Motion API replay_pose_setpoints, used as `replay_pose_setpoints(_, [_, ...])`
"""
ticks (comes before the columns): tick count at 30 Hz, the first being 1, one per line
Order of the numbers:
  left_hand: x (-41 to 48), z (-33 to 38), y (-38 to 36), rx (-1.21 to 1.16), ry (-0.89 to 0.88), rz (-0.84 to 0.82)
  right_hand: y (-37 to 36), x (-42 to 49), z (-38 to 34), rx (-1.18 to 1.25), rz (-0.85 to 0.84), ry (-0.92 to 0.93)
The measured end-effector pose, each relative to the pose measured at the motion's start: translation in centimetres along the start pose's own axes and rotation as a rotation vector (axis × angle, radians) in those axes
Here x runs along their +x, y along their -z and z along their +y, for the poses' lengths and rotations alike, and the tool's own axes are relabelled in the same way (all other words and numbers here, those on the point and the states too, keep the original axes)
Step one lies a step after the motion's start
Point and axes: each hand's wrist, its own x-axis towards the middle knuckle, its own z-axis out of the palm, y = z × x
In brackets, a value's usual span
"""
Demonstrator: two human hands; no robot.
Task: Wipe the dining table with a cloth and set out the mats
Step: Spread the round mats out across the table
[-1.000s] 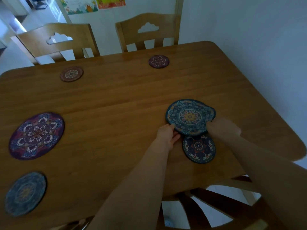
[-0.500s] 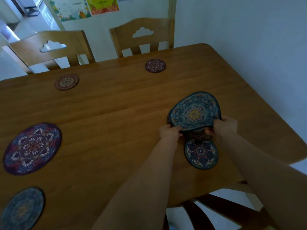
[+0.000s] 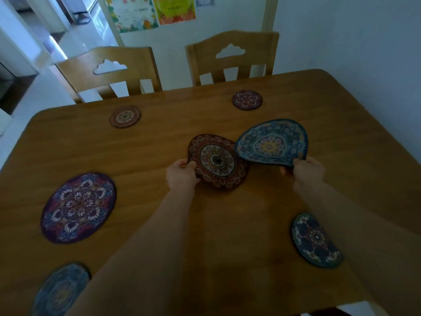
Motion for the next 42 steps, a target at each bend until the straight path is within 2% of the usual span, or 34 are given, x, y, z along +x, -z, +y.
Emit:
replay_pose_setpoints(4, [2.3, 0.2, 2.6, -0.153, 0.106, 0.115, -2.6, 1.0, 0.7, 0.053, 0.011, -0.074])
replay_pose_setpoints(10, [3.1, -1.0, 4.1, -0.163, 0.186, 0.168, -4.0, 2.5, 2.5, -0.103, 0.018, -0.269])
replay_pose_setpoints(22, [2.7, -1.7, 5.5, -0.306, 0.236, 0.26, -2.5, 2.4, 3.5, -0.174, 0.122, -0.212])
replay_pose_setpoints(29, [2.5, -2.0, 5.6, -0.334, 0.237, 0.206, -2.4, 1.2, 3.7, -0.131, 0.118, -0.249])
replay_pose_setpoints(31, [2.4, -2.2, 5.8, -0.302, 0.223, 0.186, -2.3, 0.9, 4.4, -0.156, 0.165, -0.243])
replay_pose_setpoints(33, [2.4, -2.5, 6.4, -0.166, 0.196, 0.205, -2.3, 0.4, 5.6, -0.255, 0.184, -0.167])
replay_pose_setpoints(36, [2.5, -3.0, 7.9, -0.014, 0.128, 0.215, -3.3, -1.1, 7.5, -0.379, 0.121, -0.027])
replay_pose_setpoints(42, [3.7, -4.0, 12.9, 0.09, -0.026, 0.282, -8.7, -5.4, 9.4, -0.573, -0.189, 0.099])
